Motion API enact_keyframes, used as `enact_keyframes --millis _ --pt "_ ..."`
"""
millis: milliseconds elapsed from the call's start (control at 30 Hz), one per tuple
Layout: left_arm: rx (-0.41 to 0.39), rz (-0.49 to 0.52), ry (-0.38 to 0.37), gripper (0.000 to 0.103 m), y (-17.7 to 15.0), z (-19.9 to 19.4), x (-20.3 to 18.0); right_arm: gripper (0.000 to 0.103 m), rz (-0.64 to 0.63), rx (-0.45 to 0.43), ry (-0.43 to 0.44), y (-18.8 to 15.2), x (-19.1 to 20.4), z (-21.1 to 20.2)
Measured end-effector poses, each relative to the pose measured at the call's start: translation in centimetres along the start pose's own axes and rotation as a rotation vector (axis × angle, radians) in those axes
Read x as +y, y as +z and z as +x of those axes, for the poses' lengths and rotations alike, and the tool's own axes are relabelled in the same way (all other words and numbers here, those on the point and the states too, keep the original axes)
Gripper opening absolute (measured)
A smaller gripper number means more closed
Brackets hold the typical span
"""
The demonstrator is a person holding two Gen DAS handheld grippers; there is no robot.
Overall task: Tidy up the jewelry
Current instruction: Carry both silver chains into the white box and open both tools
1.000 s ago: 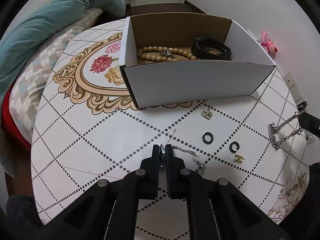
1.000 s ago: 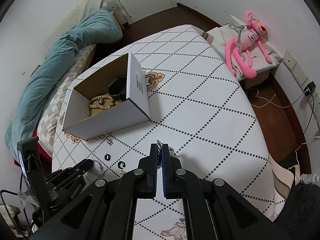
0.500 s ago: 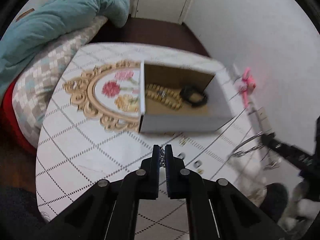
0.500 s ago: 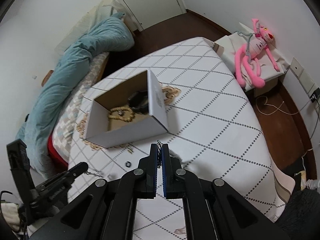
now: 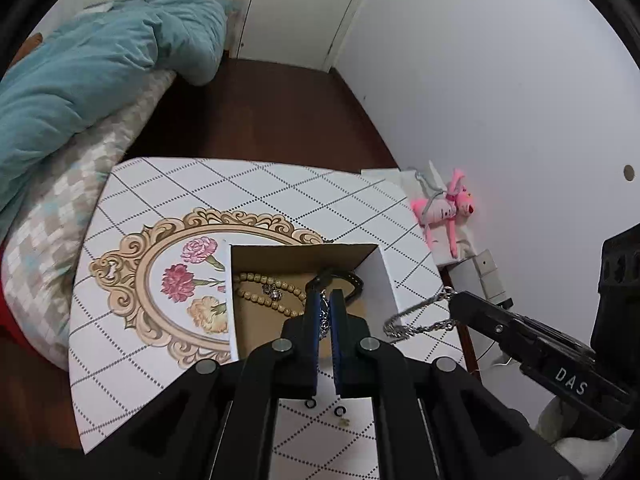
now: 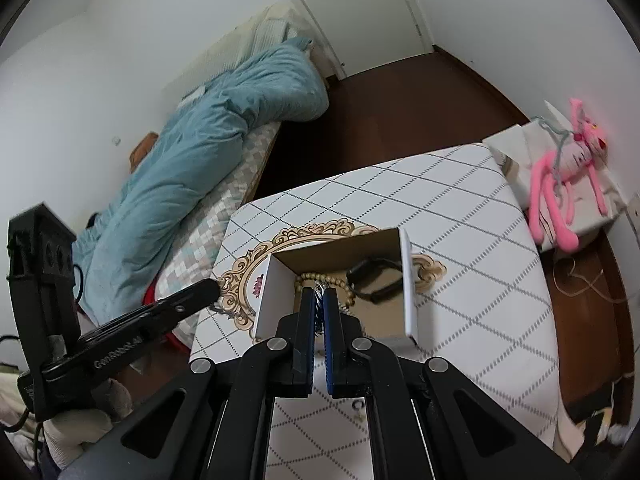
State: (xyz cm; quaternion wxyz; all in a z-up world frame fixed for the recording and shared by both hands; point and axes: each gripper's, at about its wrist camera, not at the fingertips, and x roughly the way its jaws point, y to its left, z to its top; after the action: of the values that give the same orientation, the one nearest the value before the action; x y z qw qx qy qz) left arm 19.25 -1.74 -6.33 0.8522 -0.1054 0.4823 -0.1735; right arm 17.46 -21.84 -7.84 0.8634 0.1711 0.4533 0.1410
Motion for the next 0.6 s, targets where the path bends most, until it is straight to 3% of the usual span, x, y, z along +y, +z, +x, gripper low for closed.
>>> enact_keyframes --millis 167,300,367,400,467,500,533,600 --pt "0.089 -0.016 0.033 0.005 0.5 3.2 1.0 0.004 0.001 0.069 0.005 0.8 0.0 3.5" --pt "0.139 -0.026 0.123 0.006 0.5 4.9 1.8 0.004 0.007 0.150 -0.006 1.1 -1.1 7.0" --pt "0.158 -0.034 0.162 0.009 0.4 5.5 2.3 0.005 0.011 0.242 -0.039 1.2 -2.0 9.3" --pt "0.163 -0.039 0.174 0.015 0.3 5.6 2.6 0.005 0.017 0.277 -0.069 1.1 -2.5 10.1" --pt "0.152 -0.041 0.196 0.042 0.0 5.6 3.0 0.008 -0.010 0.290 -0.120 0.8 -2.9 10.4" --pt "0.142 -0.041 0.211 0.065 0.0 5.4 3.1 0.021 -0.030 0.272 -0.155 0.8 -2.9 9.9" --pt "0.120 -0.044 0.235 0.074 -0.2 5.1 3.3 0.039 -0.043 0.257 -0.172 0.7 -2.9 9.6" --pt "0.097 -0.042 0.268 0.074 -0.4 4.9 3.5 0.059 -0.074 0.234 -0.217 0.5 -2.8 8.9"
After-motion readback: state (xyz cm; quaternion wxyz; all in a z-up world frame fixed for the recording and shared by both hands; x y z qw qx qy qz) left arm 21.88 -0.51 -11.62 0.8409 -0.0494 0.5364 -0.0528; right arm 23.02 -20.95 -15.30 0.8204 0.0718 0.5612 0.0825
